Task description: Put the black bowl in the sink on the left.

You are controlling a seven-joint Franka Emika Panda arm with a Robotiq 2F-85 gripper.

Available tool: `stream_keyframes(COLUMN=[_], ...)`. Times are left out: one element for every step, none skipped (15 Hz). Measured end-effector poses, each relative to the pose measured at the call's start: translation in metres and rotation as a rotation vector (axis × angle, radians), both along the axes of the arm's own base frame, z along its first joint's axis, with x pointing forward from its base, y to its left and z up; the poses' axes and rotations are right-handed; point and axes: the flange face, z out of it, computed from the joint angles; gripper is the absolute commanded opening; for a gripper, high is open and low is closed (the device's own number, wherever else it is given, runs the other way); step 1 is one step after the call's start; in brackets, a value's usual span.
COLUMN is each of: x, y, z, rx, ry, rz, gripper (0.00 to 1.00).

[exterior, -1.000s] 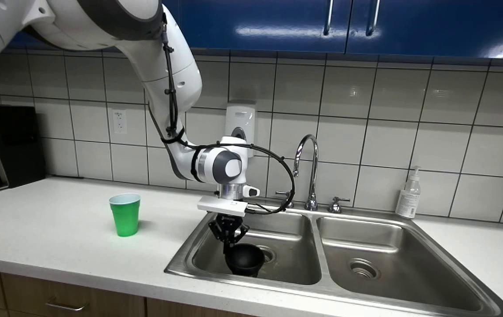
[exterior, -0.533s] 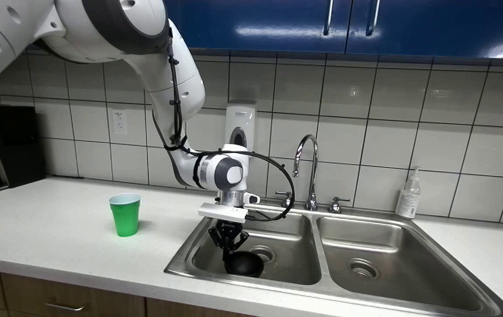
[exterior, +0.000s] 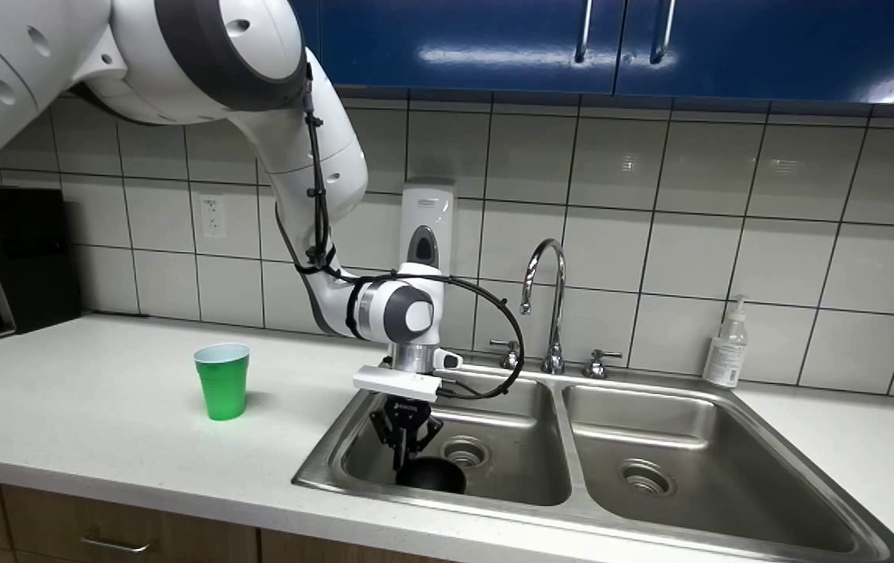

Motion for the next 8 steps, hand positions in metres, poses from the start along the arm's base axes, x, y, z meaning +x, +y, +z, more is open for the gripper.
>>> stream_keyframes(x=[0.0002,0.0006,0.0010,0.0015,0.0020,0.0026,0.0033,0.0040], y=[-0.0002,-0.0005,-0.0007,-0.0010,-0.0012,-0.0015,-0.0018,-0.0021], z=[-0.0005,-0.0005,-0.0003,0.0002,0.0008,0.0014,0.0020,0.0027], rx=[0.001,0.002,0.003,0.003,0.003,0.003,0.002,0.002], ry=[0.004,0.007,0.009,0.009,0.009,0.008,0.007,0.006], rz=[-0.001,-0.002,-0.002,-0.003,-0.003,-0.004,-0.004,-0.005], gripper=[0.55,0.61,0.70,0.76,0.85,0.92,0.99,1.00])
